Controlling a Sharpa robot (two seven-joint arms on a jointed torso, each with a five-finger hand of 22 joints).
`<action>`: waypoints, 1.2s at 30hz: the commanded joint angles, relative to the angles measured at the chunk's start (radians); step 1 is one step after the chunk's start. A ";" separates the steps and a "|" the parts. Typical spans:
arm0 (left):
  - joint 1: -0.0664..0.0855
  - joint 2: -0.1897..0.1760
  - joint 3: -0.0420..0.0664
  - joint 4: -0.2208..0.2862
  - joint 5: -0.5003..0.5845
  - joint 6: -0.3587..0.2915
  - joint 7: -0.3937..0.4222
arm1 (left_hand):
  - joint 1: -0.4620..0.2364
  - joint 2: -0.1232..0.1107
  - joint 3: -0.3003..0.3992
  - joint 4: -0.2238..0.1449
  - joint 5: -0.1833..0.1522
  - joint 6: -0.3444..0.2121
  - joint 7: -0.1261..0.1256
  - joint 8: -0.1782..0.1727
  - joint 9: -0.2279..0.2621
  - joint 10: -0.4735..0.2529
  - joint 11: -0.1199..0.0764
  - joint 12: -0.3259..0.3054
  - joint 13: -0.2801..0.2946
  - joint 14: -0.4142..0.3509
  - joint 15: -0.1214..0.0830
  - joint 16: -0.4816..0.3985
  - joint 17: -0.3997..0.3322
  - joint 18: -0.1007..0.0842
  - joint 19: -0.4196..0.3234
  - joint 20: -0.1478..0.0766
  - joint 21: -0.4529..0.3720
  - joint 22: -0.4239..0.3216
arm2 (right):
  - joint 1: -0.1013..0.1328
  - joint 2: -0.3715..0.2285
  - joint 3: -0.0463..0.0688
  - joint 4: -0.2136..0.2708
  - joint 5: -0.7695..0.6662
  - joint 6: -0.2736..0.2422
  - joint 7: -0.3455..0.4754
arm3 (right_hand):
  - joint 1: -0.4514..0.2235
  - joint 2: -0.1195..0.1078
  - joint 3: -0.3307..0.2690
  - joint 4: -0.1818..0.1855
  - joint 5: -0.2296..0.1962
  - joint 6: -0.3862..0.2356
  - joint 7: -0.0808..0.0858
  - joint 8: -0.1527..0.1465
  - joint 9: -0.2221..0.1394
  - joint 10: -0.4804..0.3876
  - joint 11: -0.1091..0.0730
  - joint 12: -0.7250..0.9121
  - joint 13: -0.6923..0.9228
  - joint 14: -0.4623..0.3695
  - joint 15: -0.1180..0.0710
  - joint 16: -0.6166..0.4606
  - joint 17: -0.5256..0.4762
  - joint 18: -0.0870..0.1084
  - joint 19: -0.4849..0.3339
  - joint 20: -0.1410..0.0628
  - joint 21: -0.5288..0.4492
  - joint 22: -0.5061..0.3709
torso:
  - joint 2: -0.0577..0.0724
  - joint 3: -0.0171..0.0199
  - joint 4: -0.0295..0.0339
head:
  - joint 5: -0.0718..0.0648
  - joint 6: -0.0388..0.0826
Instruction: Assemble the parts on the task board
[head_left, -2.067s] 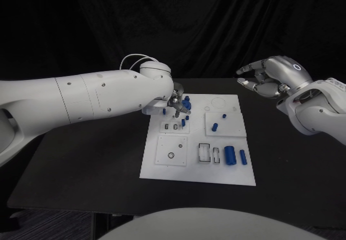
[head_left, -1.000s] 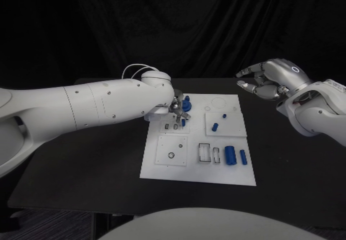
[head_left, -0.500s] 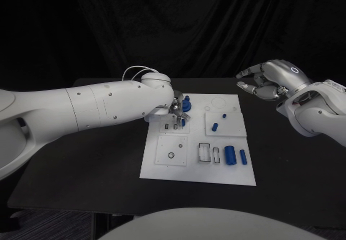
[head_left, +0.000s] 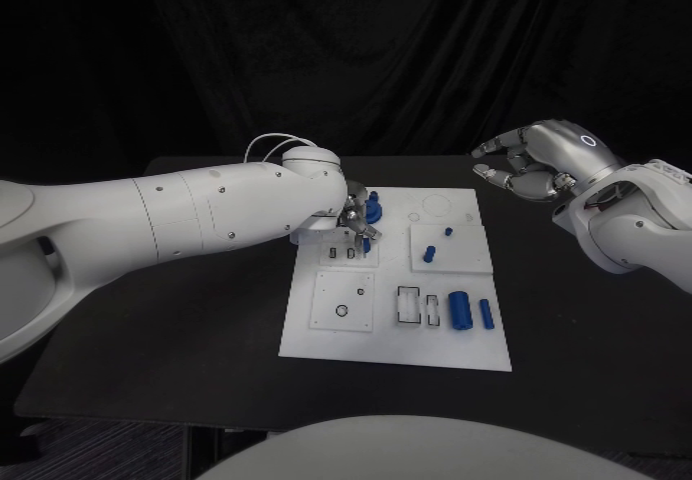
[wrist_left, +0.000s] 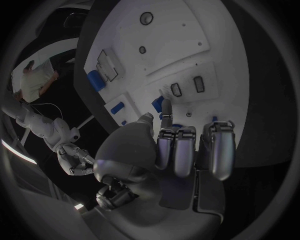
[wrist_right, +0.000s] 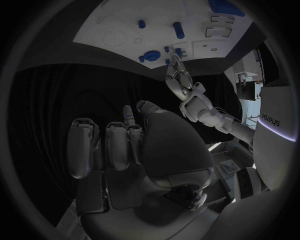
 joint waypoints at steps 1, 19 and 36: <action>-0.004 0.004 0.001 -0.001 0.006 0.003 0.020 | 0.011 0.001 0.004 0.001 0.006 0.004 0.001 -0.005 0.001 0.108 -0.004 0.002 0.261 0.104 -0.006 0.003 0.263 -0.007 -0.005 -0.003 -0.004 0.094 | -0.002 0.000 0.001 0.000 -0.002 0.007 -0.021 | 0.007 0.001 0.005 0.001 0.007 0.003 0.001 -0.005 -0.001 0.011 0.007 -0.004 0.013 0.062 0.007 0.004 0.015 0.001 0.046 0.006 -0.003 0.210 | 0.000 0.0004 -0.0004 | 0.001 0.000; -0.020 0.008 0.001 -0.009 0.006 0.020 0.008 | 0.012 -0.003 0.010 -0.001 0.003 0.011 0.000 -0.005 0.005 0.108 -0.004 0.002 0.261 0.104 -0.006 0.003 0.263 -0.006 -0.006 -0.003 -0.005 0.093 | -0.002 0.000 0.001 -0.001 -0.002 0.016 -0.022 | 0.004 -0.003 0.005 0.002 0.010 0.006 0.003 -0.006 -0.002 0.011 0.008 -0.004 0.013 0.061 0.008 0.003 0.013 0.001 0.045 0.008 -0.005 0.210 | 0.000 0.0006 -0.0007 | 0.001 0.000; -0.025 0.005 0.001 -0.009 0.006 0.025 0.016 | 0.038 -0.050 0.126 -0.042 0.091 0.020 -0.006 -0.038 0.033 0.108 -0.010 0.002 0.261 0.104 -0.012 0.003 0.263 -0.006 -0.006 -0.009 -0.011 0.095 | -0.003 0.002 0.001 -0.005 -0.002 0.026 -0.027 | 0.001 -0.005 0.004 0.004 0.013 0.007 0.003 -0.006 -0.002 0.010 0.009 -0.005 0.010 0.061 0.009 0.002 0.011 0.002 0.045 0.008 -0.007 0.209 | 0.001 0.0004 0.0002 | 0.005 0.000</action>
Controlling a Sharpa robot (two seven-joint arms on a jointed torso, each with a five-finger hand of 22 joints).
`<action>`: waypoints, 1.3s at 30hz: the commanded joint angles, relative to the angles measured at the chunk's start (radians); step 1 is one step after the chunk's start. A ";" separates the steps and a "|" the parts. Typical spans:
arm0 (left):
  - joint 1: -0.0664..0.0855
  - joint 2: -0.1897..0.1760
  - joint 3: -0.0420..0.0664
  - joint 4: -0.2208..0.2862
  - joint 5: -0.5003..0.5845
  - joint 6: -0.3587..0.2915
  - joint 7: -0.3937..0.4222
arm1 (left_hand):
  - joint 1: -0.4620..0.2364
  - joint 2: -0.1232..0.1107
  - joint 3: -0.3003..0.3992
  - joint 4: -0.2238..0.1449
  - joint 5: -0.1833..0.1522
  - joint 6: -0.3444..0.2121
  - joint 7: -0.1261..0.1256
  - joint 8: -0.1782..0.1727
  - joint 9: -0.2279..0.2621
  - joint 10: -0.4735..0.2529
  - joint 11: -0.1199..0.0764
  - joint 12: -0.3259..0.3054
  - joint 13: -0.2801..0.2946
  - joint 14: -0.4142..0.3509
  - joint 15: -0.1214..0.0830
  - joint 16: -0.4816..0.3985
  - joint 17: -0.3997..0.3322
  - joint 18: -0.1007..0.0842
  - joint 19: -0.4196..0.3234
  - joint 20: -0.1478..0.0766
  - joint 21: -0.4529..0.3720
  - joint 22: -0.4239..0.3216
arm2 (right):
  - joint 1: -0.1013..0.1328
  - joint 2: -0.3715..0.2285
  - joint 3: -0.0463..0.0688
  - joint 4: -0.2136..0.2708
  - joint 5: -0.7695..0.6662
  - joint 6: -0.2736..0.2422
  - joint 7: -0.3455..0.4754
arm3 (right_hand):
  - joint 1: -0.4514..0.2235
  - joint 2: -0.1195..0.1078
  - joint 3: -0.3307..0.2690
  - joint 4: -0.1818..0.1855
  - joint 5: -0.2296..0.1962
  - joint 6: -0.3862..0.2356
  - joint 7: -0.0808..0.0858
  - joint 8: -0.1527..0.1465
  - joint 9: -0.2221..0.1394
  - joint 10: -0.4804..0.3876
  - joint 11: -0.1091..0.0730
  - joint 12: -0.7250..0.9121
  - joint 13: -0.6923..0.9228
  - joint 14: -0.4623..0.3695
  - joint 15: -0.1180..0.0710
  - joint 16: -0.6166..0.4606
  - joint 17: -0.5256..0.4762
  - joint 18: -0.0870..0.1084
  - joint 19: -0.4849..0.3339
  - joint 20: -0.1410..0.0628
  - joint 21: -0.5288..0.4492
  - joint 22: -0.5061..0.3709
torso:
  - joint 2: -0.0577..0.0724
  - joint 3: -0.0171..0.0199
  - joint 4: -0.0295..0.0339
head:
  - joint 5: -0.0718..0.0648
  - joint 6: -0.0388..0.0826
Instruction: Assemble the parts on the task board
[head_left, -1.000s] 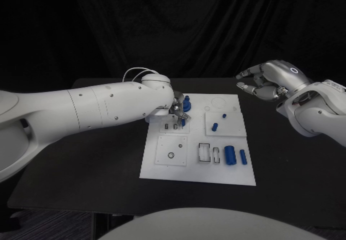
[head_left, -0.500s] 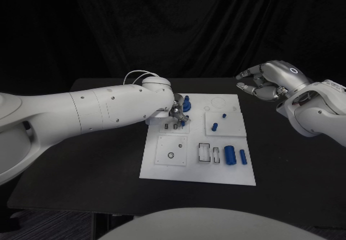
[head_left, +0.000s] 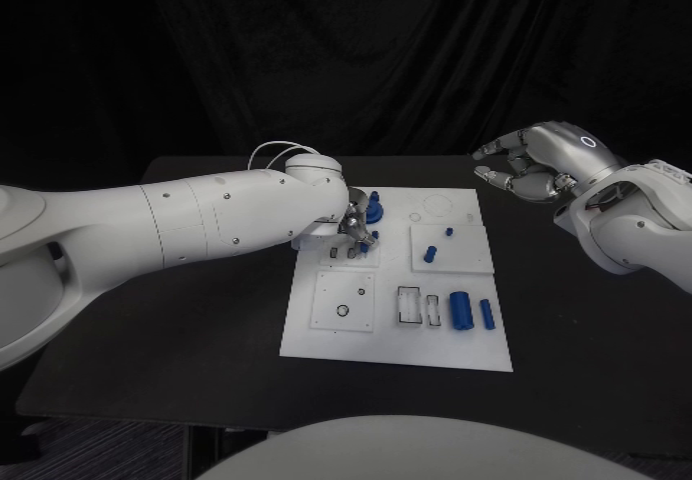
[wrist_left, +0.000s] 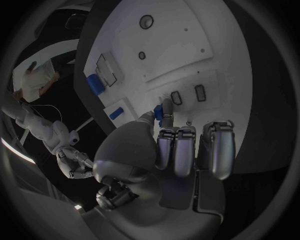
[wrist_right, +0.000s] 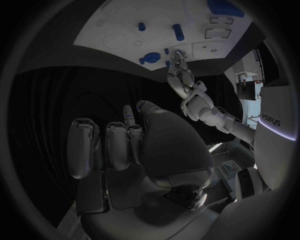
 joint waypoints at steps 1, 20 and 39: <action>-0.004 0.000 0.000 0.000 0.005 0.010 0.015 | -0.004 -0.021 0.039 -0.008 0.034 0.010 -0.003 -0.009 0.009 0.103 -0.007 0.003 0.262 0.105 -0.006 0.003 0.263 -0.006 -0.003 -0.006 -0.007 0.095 | -0.002 0.000 0.001 -0.001 -0.002 0.009 -0.022 | 0.001 -0.005 0.004 0.004 0.005 0.007 0.003 -0.006 -0.001 0.006 0.005 -0.005 0.010 0.061 0.009 0.002 0.011 0.002 0.041 0.005 -0.007 0.209 | 0.000 -0.0004 0.0000 | 0.002 0.000; -0.004 -0.047 0.000 0.046 0.005 -0.033 0.014 | -0.104 -0.142 0.363 -0.060 0.094 0.021 -0.008 -0.006 0.140 0.103 -0.013 0.003 0.262 0.105 -0.012 0.003 0.263 -0.006 0.000 -0.011 -0.016 0.106 | -0.006 -0.007 0.001 -0.002 -0.002 0.031 -0.039 | 0.002 -0.004 0.007 0.003 0.008 0.009 0.003 -0.007 -0.002 0.004 0.005 -0.006 0.006 0.060 0.009 0.000 0.009 0.002 0.040 0.005 -0.009 0.209 | 0.000 -0.0017 0.0013 | 0.002 0.000; -0.004 -0.095 0.000 0.087 0.005 -0.062 -0.003 | -0.138 -0.148 0.403 -0.065 0.074 0.016 -0.005 -0.015 0.158 0.103 -0.011 0.003 0.262 0.105 -0.011 0.003 0.263 -0.005 -0.001 -0.010 -0.019 0.106 | -0.010 -0.006 0.001 -0.005 -0.002 0.053 -0.053 | 0.005 -0.002 0.010 0.001 0.010 0.011 0.003 -0.007 -0.002 -0.001 0.006 -0.013 -0.005 0.059 0.010 -0.004 0.002 0.004 0.037 0.006 -0.017 0.206 | 0.000 -0.0009 0.0015 | 0.015 0.000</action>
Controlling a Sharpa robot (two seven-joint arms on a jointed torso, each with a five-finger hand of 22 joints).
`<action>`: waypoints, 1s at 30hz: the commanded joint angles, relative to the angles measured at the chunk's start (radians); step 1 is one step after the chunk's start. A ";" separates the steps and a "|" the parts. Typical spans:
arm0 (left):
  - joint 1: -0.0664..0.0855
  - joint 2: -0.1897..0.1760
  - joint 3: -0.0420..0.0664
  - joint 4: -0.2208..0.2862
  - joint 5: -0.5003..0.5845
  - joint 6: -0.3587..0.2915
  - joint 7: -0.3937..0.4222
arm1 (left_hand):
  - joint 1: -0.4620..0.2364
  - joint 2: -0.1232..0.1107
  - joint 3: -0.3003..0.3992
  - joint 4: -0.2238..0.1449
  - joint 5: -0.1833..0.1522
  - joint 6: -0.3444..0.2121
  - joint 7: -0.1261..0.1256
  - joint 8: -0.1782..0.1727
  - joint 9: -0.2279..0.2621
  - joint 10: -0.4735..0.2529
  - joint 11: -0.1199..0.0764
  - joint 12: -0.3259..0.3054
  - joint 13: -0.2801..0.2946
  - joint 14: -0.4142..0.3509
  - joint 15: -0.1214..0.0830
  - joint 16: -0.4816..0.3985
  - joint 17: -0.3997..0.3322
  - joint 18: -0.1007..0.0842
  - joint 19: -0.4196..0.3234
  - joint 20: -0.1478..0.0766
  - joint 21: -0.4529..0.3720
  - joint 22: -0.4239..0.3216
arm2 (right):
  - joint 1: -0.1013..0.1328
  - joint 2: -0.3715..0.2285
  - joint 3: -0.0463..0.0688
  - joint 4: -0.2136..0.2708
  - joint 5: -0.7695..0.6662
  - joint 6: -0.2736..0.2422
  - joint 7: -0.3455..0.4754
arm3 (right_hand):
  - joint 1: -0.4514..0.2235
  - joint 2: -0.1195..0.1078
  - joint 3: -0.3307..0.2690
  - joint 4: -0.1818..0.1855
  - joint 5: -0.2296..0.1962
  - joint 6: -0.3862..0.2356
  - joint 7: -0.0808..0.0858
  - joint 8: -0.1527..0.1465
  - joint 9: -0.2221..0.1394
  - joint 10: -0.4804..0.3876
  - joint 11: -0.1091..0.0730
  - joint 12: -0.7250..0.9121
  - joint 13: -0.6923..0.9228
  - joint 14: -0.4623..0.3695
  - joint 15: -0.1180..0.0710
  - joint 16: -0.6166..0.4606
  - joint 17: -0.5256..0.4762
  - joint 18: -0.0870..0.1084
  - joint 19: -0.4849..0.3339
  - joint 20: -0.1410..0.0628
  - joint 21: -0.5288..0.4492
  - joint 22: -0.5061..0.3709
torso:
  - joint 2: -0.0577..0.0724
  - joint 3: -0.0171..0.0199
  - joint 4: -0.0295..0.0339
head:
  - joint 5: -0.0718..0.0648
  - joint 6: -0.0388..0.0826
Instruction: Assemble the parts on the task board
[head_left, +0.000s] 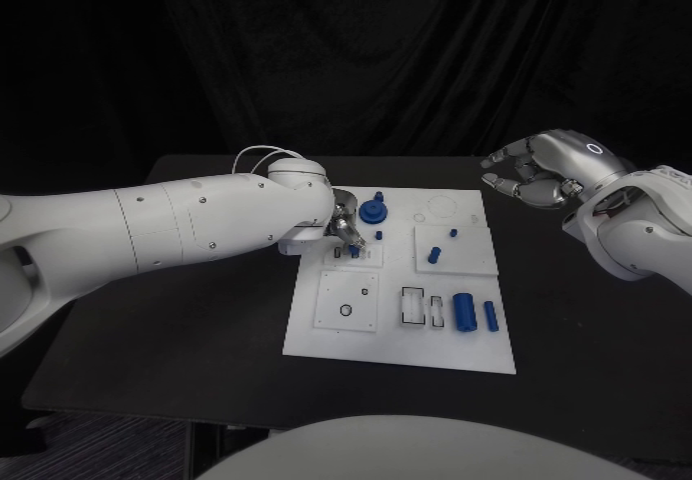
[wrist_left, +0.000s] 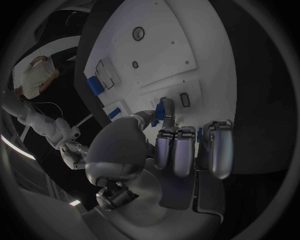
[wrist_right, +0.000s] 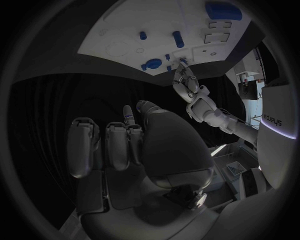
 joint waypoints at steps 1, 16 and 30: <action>-0.001 0.000 0.001 0.003 0.005 -0.021 0.001 | -0.014 0.000 0.019 -0.011 -0.008 -0.005 -0.001 -0.007 0.002 0.106 -0.005 0.003 0.262 0.107 -0.006 0.003 0.263 -0.005 -0.001 -0.003 -0.005 0.106 | -0.002 0.000 0.001 -0.001 -0.002 0.014 -0.025 | 0.005 -0.002 0.008 -0.002 0.003 0.007 -0.001 -0.003 -0.001 -0.001 0.006 -0.004 -0.004 0.056 0.007 -0.004 0.002 0.004 0.037 0.006 -0.006 0.206 | 0.002 -0.0003 0.0007 | 0.001 0.000; -0.006 -0.008 0.001 0.012 0.005 -0.057 -0.008 | -0.023 0.002 0.025 -0.010 -0.019 -0.008 0.000 -0.012 0.005 0.106 -0.003 0.003 0.262 0.107 -0.004 0.003 0.263 -0.005 0.000 -0.002 -0.005 0.107 | -0.003 -0.007 0.001 0.004 -0.002 0.034 -0.040 | 0.010 -0.001 0.013 -0.006 0.006 0.011 -0.001 -0.003 -0.002 -0.005 0.006 -0.009 -0.014 0.055 0.007 -0.008 -0.004 0.005 0.035 0.006 -0.011 0.205 | 0.002 -0.0001 -0.0008 | 0.008 0.000; -0.021 -0.034 0.001 0.042 0.005 -0.091 -0.013 | -0.027 0.005 0.027 -0.008 -0.021 -0.006 0.001 -0.013 0.006 0.106 -0.003 0.003 0.262 0.107 -0.004 0.003 0.263 -0.004 -0.003 -0.002 -0.007 0.105 | -0.003 -0.011 0.001 0.007 -0.002 0.041 -0.050 | 0.011 -0.002 0.014 -0.007 0.006 0.013 -0.001 -0.003 -0.002 -0.008 0.006 -0.013 -0.021 0.054 0.007 -0.010 -0.008 0.006 0.034 0.006 -0.015 0.203 | 0.003 -0.0010 -0.0003 | 0.006 0.000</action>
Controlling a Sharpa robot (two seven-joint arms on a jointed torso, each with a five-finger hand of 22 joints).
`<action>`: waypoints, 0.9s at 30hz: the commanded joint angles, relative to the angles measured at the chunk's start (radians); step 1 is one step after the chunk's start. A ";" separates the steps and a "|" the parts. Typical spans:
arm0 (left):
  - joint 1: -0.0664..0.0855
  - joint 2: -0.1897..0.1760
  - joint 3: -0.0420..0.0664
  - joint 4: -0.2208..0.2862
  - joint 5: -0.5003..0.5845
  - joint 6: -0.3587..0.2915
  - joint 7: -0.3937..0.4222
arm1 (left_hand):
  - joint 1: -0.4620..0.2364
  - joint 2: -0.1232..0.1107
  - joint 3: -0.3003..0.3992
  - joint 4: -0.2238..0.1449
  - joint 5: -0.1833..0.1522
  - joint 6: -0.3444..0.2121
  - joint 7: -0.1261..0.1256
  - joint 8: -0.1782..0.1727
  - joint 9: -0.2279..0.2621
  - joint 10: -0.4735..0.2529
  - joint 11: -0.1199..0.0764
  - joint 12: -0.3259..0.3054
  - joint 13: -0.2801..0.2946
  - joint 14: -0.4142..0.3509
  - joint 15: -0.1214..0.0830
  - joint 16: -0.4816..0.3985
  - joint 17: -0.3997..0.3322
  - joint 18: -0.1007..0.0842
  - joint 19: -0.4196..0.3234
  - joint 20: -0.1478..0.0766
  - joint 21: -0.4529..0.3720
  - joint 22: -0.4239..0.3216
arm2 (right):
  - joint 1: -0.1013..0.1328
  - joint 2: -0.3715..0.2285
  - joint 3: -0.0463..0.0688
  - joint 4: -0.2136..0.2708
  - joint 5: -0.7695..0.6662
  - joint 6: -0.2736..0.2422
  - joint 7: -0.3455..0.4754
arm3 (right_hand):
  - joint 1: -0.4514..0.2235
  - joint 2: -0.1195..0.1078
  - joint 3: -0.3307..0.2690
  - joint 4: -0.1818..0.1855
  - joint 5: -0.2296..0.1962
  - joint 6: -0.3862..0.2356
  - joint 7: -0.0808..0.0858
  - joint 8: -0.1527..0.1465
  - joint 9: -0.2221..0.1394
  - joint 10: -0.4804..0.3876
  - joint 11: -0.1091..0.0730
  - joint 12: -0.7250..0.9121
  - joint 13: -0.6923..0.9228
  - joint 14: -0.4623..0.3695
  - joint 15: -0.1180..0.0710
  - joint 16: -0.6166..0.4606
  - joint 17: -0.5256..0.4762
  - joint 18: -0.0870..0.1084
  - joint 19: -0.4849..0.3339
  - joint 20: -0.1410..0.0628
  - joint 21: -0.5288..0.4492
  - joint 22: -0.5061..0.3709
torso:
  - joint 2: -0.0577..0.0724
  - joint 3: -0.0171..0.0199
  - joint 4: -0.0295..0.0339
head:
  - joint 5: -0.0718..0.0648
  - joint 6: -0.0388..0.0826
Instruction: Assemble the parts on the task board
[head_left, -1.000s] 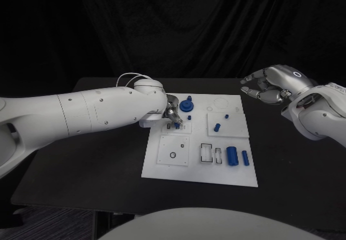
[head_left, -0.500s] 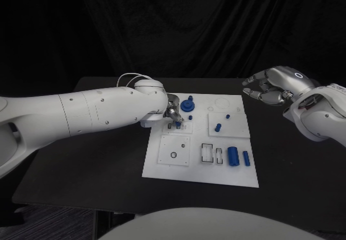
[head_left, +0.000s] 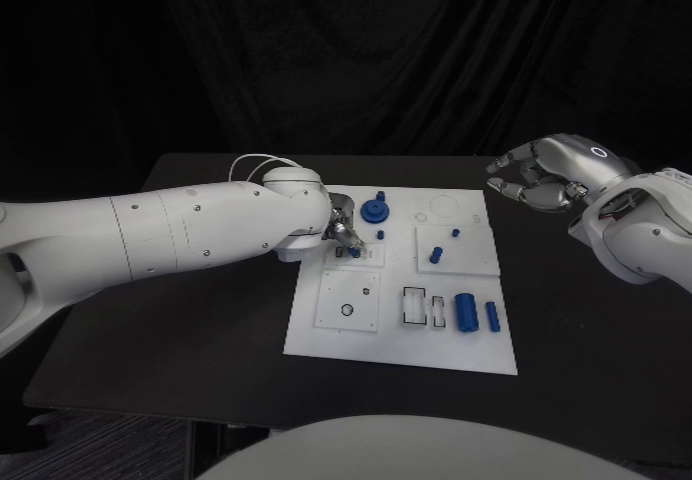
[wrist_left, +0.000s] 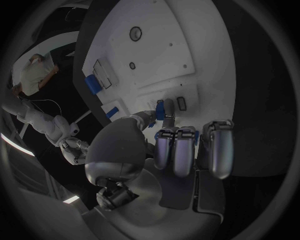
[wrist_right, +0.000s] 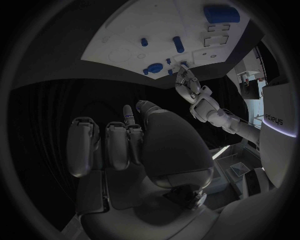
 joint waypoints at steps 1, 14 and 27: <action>-0.004 -0.004 0.001 0.008 0.005 -0.030 0.001 | -0.007 0.007 0.010 -0.005 -0.003 -0.005 -0.001 -0.006 0.002 0.106 -0.003 0.003 0.262 0.107 -0.004 0.003 0.263 -0.004 -0.003 -0.002 -0.005 0.105 | -0.002 -0.002 0.001 0.002 -0.002 0.009 -0.025 | 0.012 -0.002 0.007 0.000 0.007 0.006 -0.001 -0.003 -0.001 -0.006 0.002 -0.009 -0.019 0.053 0.007 -0.006 -0.004 0.007 0.033 0.007 -0.006 0.203 | -0.001 0.0001 0.0005 | -0.002 0.000; -0.019 -0.022 0.001 0.027 0.005 -0.069 0.015 | -0.013 0.007 0.013 -0.004 -0.006 -0.008 0.000 -0.011 0.001 0.106 -0.002 0.003 0.262 0.107 -0.004 0.003 0.263 -0.003 -0.005 -0.002 -0.008 0.102 | -0.002 -0.002 0.001 0.002 -0.002 0.011 -0.029 | 0.014 -0.004 0.011 -0.003 0.008 -0.002 -0.001 -0.010 -0.004 -0.008 0.001 -0.011 -0.022 0.052 0.006 -0.008 -0.006 0.007 0.032 0.007 -0.008 0.202 | -0.002 0.0004 -0.0005 | -0.001 0.000; -0.025 -0.019 0.001 0.020 0.005 -0.079 0.029 | -0.021 0.008 0.016 -0.003 -0.018 -0.007 0.001 -0.018 0.000 0.106 -0.001 0.003 0.262 0.107 -0.003 0.003 0.263 -0.002 -0.009 -0.001 -0.013 0.098 | -0.004 0.000 0.001 0.000 -0.002 0.017 -0.032 | 0.014 -0.004 0.012 -0.003 0.009 -0.003 -0.001 -0.011 -0.005 -0.010 0.001 -0.013 -0.027 0.052 0.006 -0.009 -0.008 0.008 0.031 0.007 -0.009 0.202 | -0.001 -0.0003 -0.0001 | -0.001 0.000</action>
